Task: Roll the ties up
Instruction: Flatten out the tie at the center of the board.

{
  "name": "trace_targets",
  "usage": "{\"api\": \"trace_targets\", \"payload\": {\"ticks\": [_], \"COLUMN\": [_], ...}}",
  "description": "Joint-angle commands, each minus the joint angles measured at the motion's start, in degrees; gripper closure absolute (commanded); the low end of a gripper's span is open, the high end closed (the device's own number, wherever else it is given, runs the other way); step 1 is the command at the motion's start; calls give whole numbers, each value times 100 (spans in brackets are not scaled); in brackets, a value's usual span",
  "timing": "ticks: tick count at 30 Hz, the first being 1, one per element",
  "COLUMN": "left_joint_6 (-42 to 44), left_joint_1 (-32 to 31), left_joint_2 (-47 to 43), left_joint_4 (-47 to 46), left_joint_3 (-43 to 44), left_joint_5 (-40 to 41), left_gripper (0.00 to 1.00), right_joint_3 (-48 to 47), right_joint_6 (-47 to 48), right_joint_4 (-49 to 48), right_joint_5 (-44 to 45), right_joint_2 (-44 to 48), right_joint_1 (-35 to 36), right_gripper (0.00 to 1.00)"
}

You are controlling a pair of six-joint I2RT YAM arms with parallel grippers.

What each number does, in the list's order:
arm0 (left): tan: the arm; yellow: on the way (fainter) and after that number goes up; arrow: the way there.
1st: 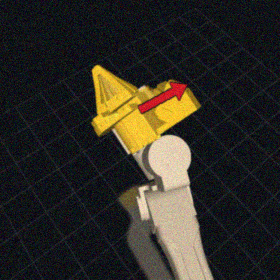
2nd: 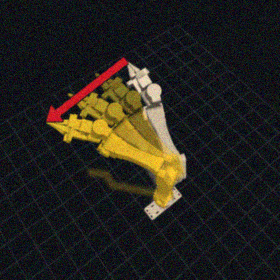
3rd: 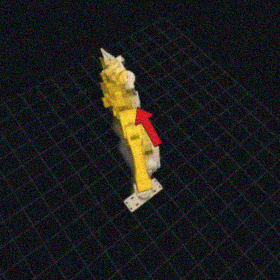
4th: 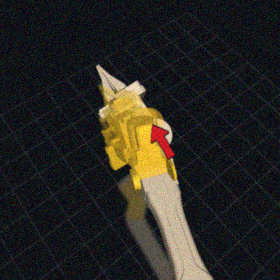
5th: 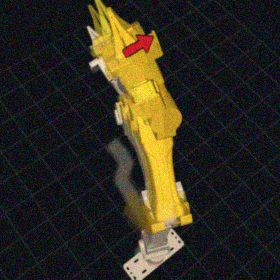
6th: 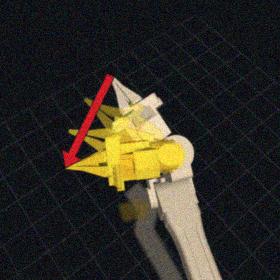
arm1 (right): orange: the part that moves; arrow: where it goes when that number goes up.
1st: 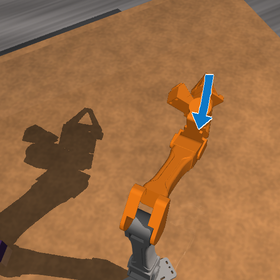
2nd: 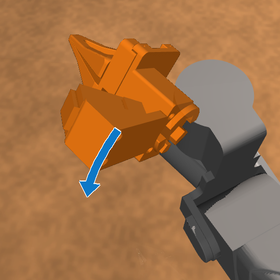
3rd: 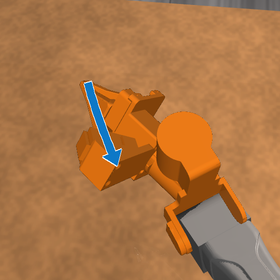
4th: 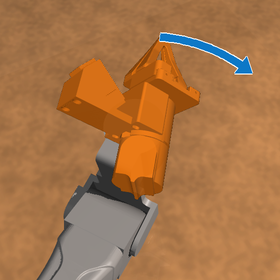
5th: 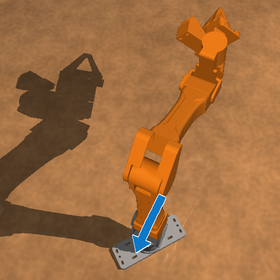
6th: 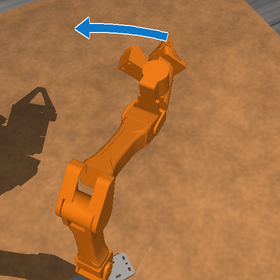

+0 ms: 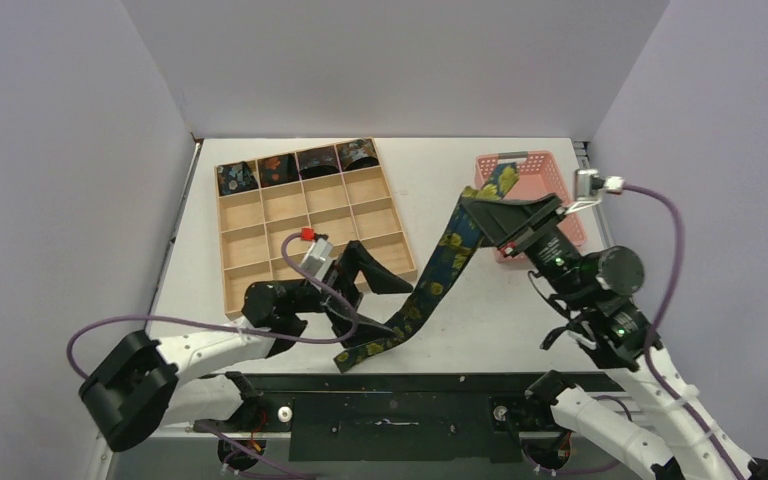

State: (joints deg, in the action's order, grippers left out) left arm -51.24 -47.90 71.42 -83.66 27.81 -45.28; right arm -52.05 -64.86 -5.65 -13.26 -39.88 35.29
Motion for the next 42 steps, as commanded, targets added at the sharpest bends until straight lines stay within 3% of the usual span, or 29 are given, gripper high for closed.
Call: {"api": "trace_targets", "payload": {"ticks": [1,5,9,11,13,18,21,28,34,38,42], "left_joint_6": [960,1782,1545,1247,1036,485,231,297,-109,-282,-984], "left_joint_1": [206,186,178,176,173,28,-345,-1927,-2071,-2164,-2442], "left_joint_2": [-1365,-2778,-3704,-4061,-4378,-4606,-4084,-2628,-1172,296,1443], "left_joint_4": [1362,3902,5806,6596,7080,7238,7024,5892,4343,4901,5571], "left_joint_3": [-288,-258,-181,-173,-291,-904,-1116,-1072,-1154,88,1085], "left_joint_5": [596,2213,3916,4318,4590,4684,5045,6732,6808,6323,6748], "left_gripper": [4,4,4,4,3,4,3,4,3,0,6], "right_joint_3": [-1420,-2161,-2402,-2373,-2248,-1683,-1476,-1749,-2052,-1913,-1705], "right_joint_6": [2230,3067,3492,3643,3742,3751,3659,3405,3262,3243,3218], "right_joint_4": [1718,2121,2143,2135,2131,2129,2164,2110,2029,2102,2151], "right_joint_5": [1179,1996,2415,2601,2850,3280,3280,2724,2259,2264,2402], "right_joint_2": [78,-169,-355,-359,-292,-10,58,-281,-555,-436,-210], "right_joint_1": [-24,-26,-26,-19,-22,-18,-12,-20,-12,-13,-9], "right_gripper": [95,95,95,95,95,95,95,95,95,95,95]}}
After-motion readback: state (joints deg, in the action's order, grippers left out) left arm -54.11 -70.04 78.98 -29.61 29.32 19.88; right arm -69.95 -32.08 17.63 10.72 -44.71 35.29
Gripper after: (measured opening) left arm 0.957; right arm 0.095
